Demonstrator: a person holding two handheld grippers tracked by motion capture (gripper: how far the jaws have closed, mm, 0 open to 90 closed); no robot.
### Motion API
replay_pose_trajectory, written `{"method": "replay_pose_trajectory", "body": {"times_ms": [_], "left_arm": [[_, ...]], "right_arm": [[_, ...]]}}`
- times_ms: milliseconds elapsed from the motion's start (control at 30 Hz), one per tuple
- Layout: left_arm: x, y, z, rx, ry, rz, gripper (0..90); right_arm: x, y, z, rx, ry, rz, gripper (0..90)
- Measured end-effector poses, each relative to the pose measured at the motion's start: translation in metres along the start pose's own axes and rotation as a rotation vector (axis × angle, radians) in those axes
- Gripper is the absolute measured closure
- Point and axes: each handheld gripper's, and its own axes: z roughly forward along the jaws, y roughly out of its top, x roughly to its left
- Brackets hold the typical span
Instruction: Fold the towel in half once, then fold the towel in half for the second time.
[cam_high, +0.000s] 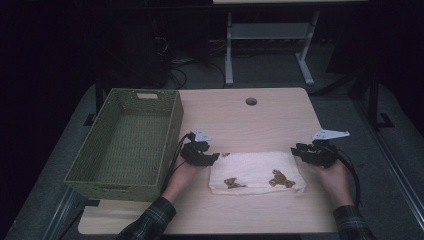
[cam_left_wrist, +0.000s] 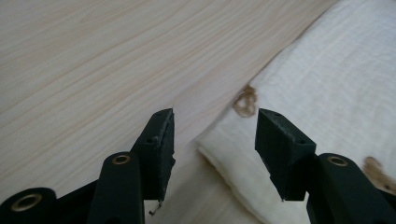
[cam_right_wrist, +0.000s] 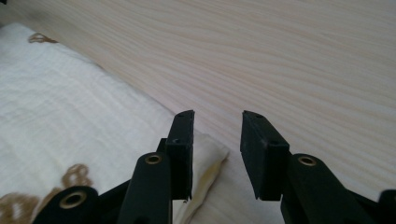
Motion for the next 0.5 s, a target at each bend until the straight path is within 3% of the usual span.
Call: {"method": "replay_pose_trajectory", "body": {"times_ms": [233,400,500], "left_arm": [[0.007,-0.002,0.011,0.023,0.028,-0.02,48.4],[0.009,0.002,0.012,0.02,0.043,-0.03,48.8],[0.01,0.001,0.015,0.035,0.05,-0.03,49.9]], "right_arm": [[-0.007,0.0,0.016,0.025,0.007,0.02,64.8],[-0.005,-0.004,0.024,0.078,-0.007,0.003,65.5],[-0.003,-0.005,0.027,0.081,-0.007,-0.017,68.0]]}}
